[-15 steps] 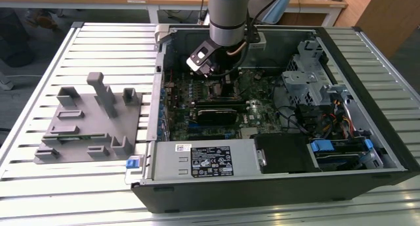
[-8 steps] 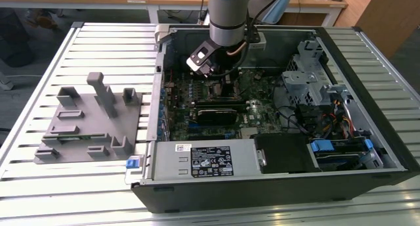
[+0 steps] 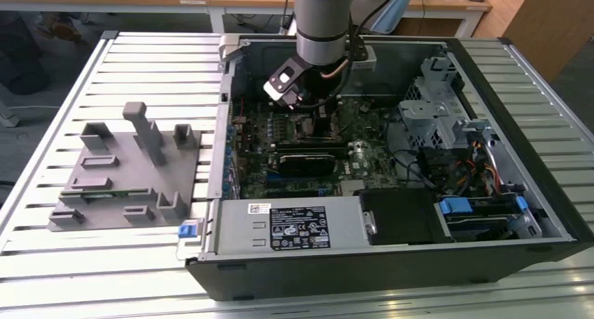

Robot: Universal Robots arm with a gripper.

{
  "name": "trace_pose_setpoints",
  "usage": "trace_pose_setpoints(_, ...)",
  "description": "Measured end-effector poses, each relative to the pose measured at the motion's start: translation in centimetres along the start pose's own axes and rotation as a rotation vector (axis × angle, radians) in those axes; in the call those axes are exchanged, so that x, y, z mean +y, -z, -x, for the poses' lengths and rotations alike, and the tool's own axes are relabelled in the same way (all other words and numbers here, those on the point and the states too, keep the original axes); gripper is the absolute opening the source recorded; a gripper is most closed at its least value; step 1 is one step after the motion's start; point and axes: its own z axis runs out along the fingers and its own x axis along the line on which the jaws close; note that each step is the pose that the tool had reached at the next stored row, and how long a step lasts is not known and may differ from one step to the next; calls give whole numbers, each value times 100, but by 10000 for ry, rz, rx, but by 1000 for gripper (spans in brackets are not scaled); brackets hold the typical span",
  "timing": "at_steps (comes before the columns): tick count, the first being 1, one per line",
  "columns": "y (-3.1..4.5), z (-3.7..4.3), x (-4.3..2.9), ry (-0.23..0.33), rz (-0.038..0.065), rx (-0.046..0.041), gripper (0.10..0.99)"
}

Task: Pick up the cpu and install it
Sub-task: 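Place the cpu into insertion slot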

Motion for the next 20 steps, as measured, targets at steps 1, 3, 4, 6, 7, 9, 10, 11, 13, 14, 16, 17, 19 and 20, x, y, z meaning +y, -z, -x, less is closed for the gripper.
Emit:
trace_pose_setpoints(1,22,-1,2,0,-1,-1,604)
trace_pose_setpoints(3,63,-2,4,-1,0,1,604)
trace_pose_setpoints(4,78,-2,5,-1,0,1,604)
trace_pose_setpoints(6,98,-3,7,0,-1,-3,525)
trace_pose_setpoints(7,108,-4,8,1,0,-8,525)
trace_pose_setpoints(9,129,-4,9,2,0,-10,404)
trace_pose_setpoints(10,138,-4,10,1,0,-14,404)
trace_pose_setpoints(11,145,-5,10,1,0,-17,345)
trace_pose_setpoints(13,156,-5,11,1,0,-18,227)
trace_pose_setpoints(14,161,-5,11,1,1,-18,227)
trace_pose_setpoints(16,174,-5,12,1,0,-18,110)
trace_pose_setpoints(17,182,-6,13,1,0,-18,110)
trace_pose_setpoints(19,202,-6,14,1,1,-18,106)
trace_pose_setpoints(20,213,-7,15,1,1,-17,106)
